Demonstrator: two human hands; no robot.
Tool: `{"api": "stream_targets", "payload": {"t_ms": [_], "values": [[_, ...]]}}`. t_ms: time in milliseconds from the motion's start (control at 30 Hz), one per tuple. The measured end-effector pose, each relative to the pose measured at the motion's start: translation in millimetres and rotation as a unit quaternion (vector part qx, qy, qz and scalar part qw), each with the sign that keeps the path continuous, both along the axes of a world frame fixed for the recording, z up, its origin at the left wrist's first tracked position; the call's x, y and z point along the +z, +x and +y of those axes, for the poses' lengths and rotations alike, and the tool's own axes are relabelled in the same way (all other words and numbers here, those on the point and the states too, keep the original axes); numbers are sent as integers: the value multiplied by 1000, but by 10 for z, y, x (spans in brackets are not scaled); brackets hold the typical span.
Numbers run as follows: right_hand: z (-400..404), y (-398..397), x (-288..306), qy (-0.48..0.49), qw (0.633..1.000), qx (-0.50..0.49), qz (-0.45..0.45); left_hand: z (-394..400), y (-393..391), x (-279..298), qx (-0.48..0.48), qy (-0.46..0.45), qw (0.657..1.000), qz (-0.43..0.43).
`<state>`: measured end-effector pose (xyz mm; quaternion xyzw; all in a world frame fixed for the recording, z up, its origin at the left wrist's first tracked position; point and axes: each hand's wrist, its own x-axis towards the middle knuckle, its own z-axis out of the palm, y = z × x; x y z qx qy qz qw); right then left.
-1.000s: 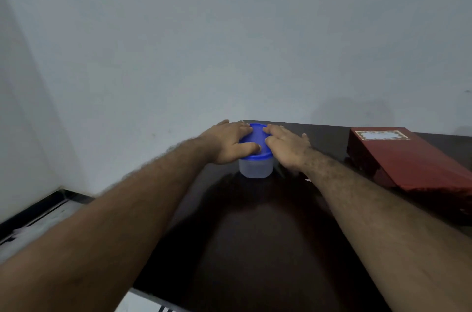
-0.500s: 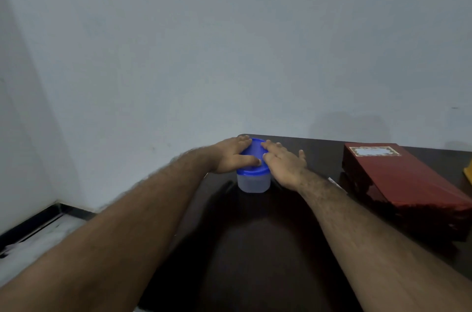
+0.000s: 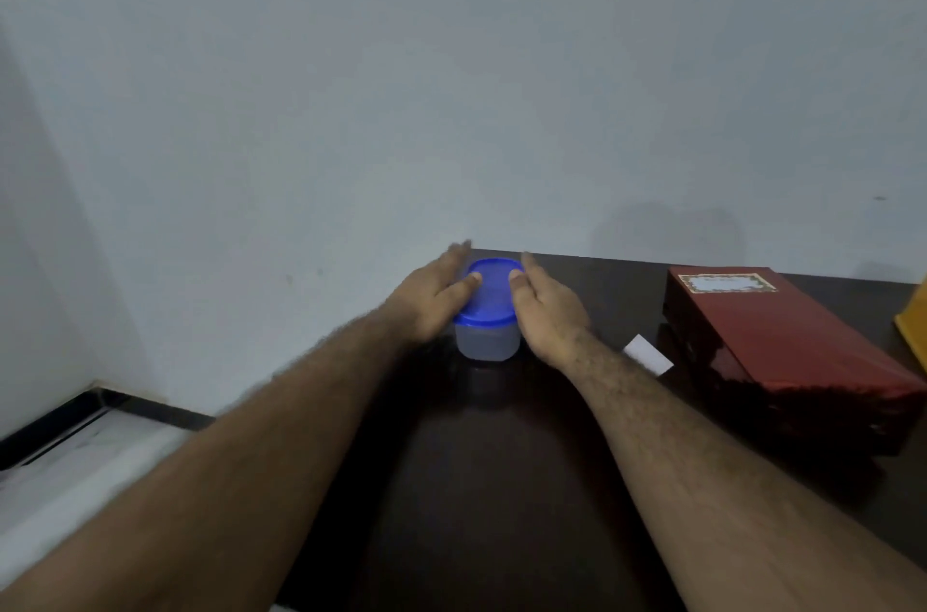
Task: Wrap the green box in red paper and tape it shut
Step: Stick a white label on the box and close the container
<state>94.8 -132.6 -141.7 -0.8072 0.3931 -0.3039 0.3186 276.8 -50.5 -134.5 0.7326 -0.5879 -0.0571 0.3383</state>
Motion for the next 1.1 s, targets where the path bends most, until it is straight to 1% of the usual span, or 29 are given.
{"api": "stream_targets", "payload": {"t_ms": [67,100,133,200,233,300,367,467,633,800,867,967,1033,1100], "values": [[37,5,27,-13,996,-77,-43,15,-44,-47,110,-58,991,58],[30,13,49,-9,991,-115,-63,20,-73,-44,148,-77,981,102],[-4,29,71,10,985,-145,-90,22,-89,-35,166,-91,969,159],[-78,65,80,71,973,-166,-145,31,-129,-1,162,-94,948,258],[-98,90,79,96,967,-168,-165,37,-126,24,153,-91,943,280],[-114,152,106,138,957,-166,-192,-6,-84,78,138,-85,942,294],[-157,252,137,173,947,-160,-220,-111,2,126,146,-75,948,272],[-330,473,157,205,937,-162,-231,-326,148,190,166,-44,956,238],[-599,725,215,225,934,-174,-216,-699,307,233,197,-28,955,219],[-749,722,241,242,939,-151,-194,-859,369,237,212,-1,959,190],[-767,638,235,203,952,-158,-167,-794,339,306,222,16,962,160],[-805,377,340,115,977,-144,-108,-677,175,454,236,-20,968,85],[-788,98,508,71,985,-127,-88,-609,-54,526,217,-68,973,44],[-718,-245,698,16,990,-126,-63,-529,-428,568,164,-102,981,29]]}}
